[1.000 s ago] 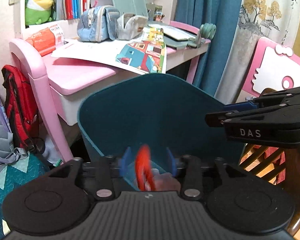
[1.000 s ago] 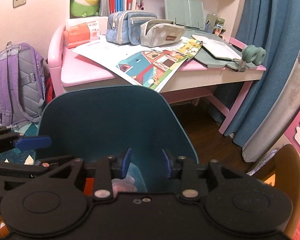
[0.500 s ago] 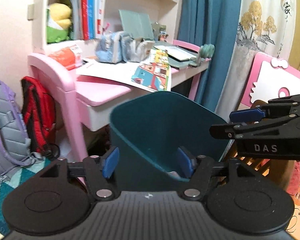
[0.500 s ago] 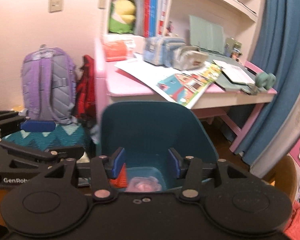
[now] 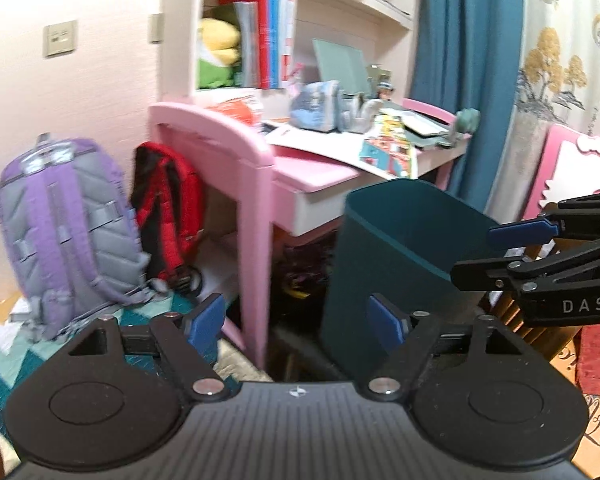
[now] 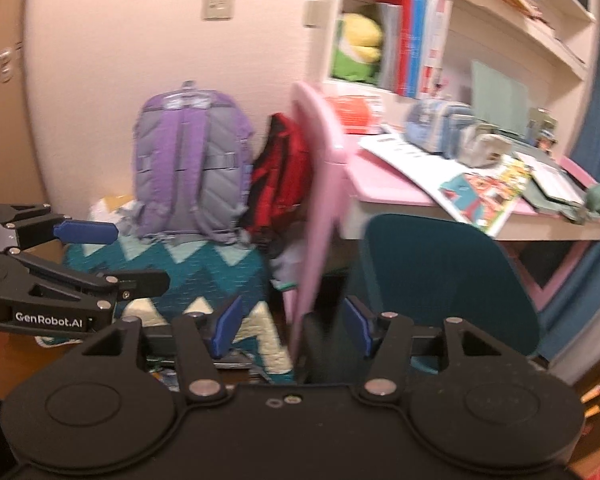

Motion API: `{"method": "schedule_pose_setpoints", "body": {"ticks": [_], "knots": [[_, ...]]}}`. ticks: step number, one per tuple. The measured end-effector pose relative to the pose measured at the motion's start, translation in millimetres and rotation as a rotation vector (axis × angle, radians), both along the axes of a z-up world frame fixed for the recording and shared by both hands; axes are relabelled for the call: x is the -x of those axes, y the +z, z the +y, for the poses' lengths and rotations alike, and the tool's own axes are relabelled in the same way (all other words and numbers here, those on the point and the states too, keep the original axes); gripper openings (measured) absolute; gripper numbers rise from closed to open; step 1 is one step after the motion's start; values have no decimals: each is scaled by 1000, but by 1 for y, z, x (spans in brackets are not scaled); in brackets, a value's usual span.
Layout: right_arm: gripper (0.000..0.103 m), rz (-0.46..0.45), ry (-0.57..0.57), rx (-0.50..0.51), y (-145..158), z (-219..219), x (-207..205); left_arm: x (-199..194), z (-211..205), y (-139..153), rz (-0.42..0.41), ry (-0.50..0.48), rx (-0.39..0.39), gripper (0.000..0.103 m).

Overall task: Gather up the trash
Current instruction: 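Move both tools back down toward the trash pile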

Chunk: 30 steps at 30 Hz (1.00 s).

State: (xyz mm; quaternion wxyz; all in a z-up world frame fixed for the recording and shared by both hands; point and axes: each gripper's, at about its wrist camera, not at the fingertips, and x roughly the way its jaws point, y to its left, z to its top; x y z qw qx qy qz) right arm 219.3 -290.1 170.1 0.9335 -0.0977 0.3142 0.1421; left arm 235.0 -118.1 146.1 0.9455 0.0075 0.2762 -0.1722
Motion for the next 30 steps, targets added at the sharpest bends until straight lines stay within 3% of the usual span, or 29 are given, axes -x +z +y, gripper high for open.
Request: {"method": "schedule_pose_setpoints", "body": {"ticks": [11,15,23,30], "knots": [[56,35,163,-7,-36,95,11,39,99,-37,45,117,32,85],[57,63,215,-31,-61,125,10,51,134,-58,56,182,31,99],[57,141,301,-63,-145,180,-7,58,206,-115,92,299,37,103],[57,234,286,-39,-237,219,-38,40,254,-190,168,381,-12,103]]}}
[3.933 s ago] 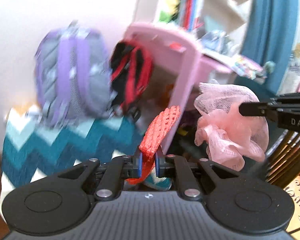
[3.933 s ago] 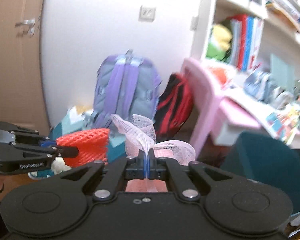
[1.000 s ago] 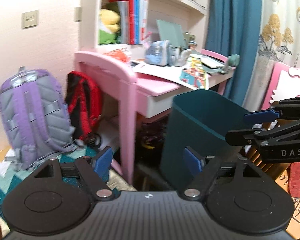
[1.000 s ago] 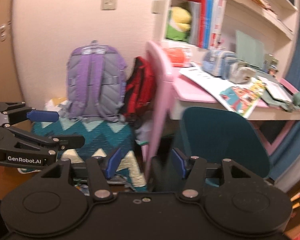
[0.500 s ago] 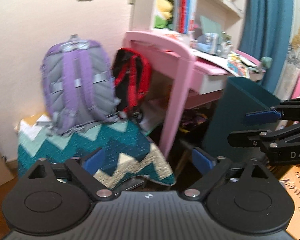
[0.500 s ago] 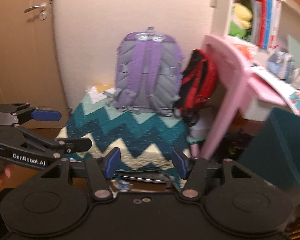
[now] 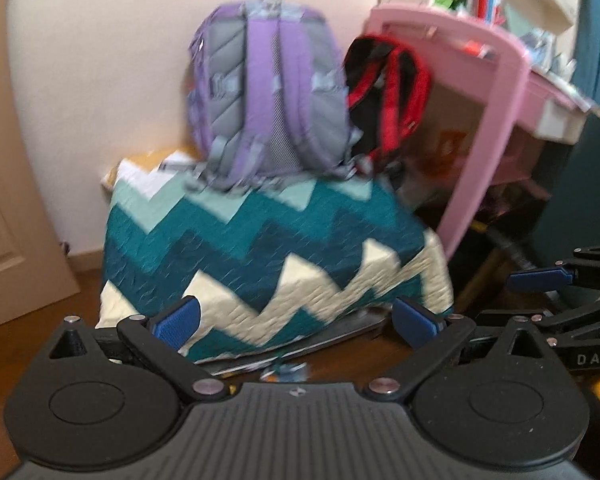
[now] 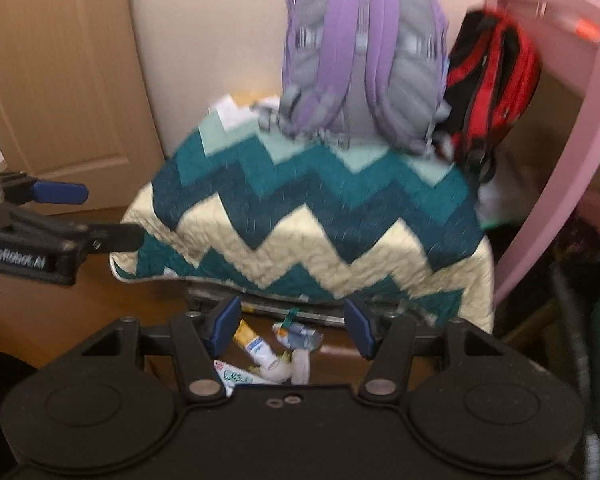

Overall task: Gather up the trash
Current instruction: 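Move both tools back down toward the trash pile, then grasp the white cookie box with left tool while right grasps grey wrapper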

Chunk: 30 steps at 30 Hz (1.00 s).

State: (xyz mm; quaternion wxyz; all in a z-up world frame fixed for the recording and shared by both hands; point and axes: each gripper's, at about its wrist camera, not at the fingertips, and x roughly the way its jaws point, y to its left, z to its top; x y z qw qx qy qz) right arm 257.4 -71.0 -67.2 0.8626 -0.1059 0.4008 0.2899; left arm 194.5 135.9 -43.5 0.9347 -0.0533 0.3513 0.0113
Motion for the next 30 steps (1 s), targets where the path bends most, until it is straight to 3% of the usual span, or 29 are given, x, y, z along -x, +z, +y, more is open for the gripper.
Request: {"method": "schedule_pose_setpoints", "body": {"ticks": [7,13,21,30], "knots": [[57,118,-16,28,-91,23,-27,-27,22,-86,120,-58,-48,103],[57,276,-81,48,-173,35,-46,-56,38,-159,233,-120,-43,103],[57,424,-84,206,-280,56,-57,-89,45,-257,354,-292,-139,103],[56,632,-89,183,-366,70,-62,-98,44,-360,463,-471,-198,103]]}}
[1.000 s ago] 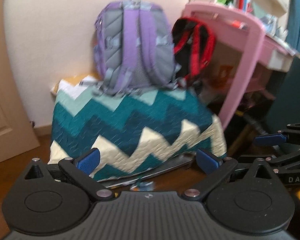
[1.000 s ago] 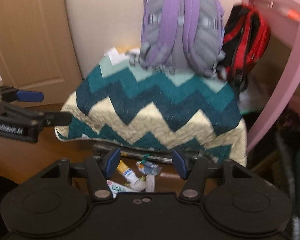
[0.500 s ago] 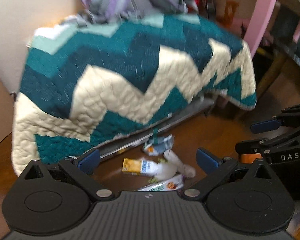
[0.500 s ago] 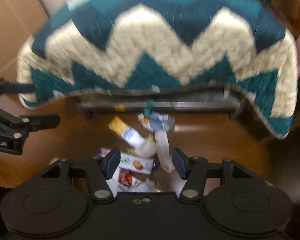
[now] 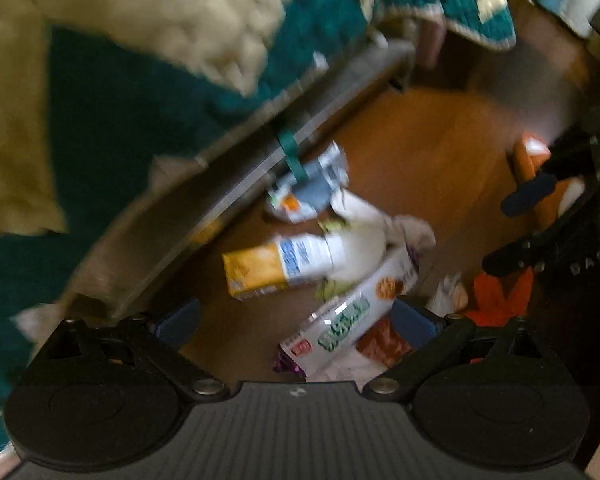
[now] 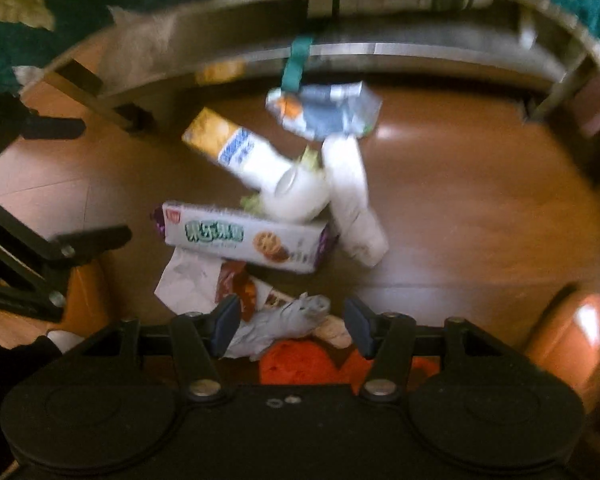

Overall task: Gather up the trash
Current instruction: 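Grasp the white cookie box with left tool while right grasps grey wrapper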

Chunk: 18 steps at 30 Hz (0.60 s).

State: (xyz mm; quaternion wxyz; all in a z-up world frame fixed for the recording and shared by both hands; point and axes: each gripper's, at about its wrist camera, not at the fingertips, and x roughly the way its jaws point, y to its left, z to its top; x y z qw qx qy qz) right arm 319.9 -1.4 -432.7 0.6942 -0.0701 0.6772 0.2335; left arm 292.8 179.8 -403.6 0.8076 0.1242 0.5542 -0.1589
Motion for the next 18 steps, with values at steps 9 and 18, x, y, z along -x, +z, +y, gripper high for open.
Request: {"method": "schedule_pose_setpoints", "body": {"ticks": [9,18], "knots": [[55,203,-189,45,-75,-6,1,-1,-6,-80,59,-151,-41,99],[54,231,-275,84,-111,-4,-3,-2,-26,-125,84,-274,-70,85]]}}
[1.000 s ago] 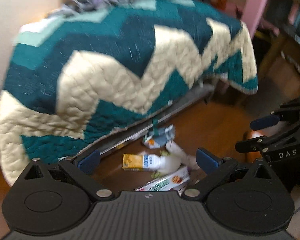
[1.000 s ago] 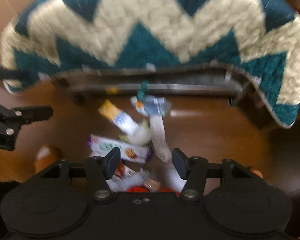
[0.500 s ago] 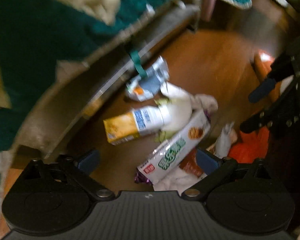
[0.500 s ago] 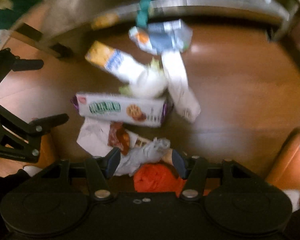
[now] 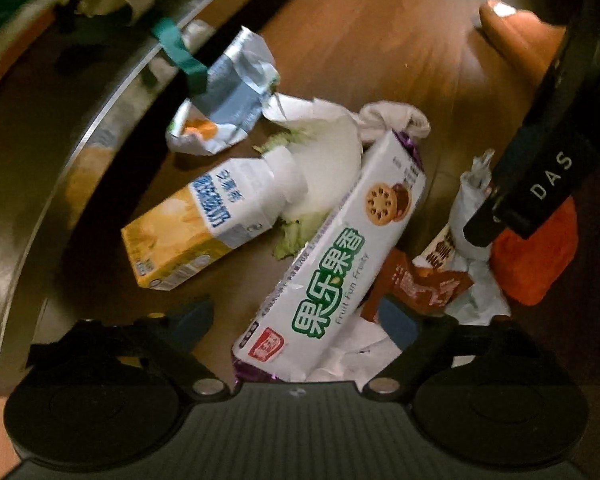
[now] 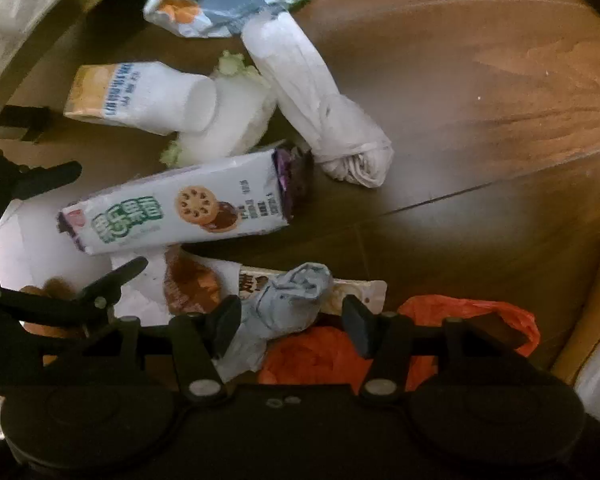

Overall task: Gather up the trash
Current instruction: 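Grasp the white cookie box with left tool while right grasps grey wrapper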

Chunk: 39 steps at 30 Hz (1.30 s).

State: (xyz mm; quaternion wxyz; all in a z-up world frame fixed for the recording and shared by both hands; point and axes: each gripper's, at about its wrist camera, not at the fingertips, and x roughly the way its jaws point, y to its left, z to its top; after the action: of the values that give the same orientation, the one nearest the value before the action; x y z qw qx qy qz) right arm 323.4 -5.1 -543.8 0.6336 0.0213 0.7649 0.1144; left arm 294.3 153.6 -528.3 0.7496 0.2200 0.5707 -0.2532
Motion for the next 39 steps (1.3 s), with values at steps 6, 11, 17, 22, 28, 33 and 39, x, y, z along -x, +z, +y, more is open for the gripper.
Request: {"method": "schedule_pose_setpoints", "body": {"ticks": [6,11,17,22,28,33,39], "knots": [[52,18,-21,4,-14,1,-3,-7,-2,-21,35,2,-7,71],[45,20,-21,1,-19,5,-6,-6,-9,-28,37,-25,-9,61],[40,2,7,5,-10,10,-5,-4,-15,-26,44,-45,1,52],[39,-38,47,19,16,16,-10,-2,-15,-13,56,-45,16,48],[38,-153,133,49,71,17,-7,4,-13,18,58,6,34,47],[38,-261,218,62,121,13,-4,10,-5,58,67,56,62,45],[38,-354,213,41,195,-8,5,13,13,121,77,172,116,42]]}}
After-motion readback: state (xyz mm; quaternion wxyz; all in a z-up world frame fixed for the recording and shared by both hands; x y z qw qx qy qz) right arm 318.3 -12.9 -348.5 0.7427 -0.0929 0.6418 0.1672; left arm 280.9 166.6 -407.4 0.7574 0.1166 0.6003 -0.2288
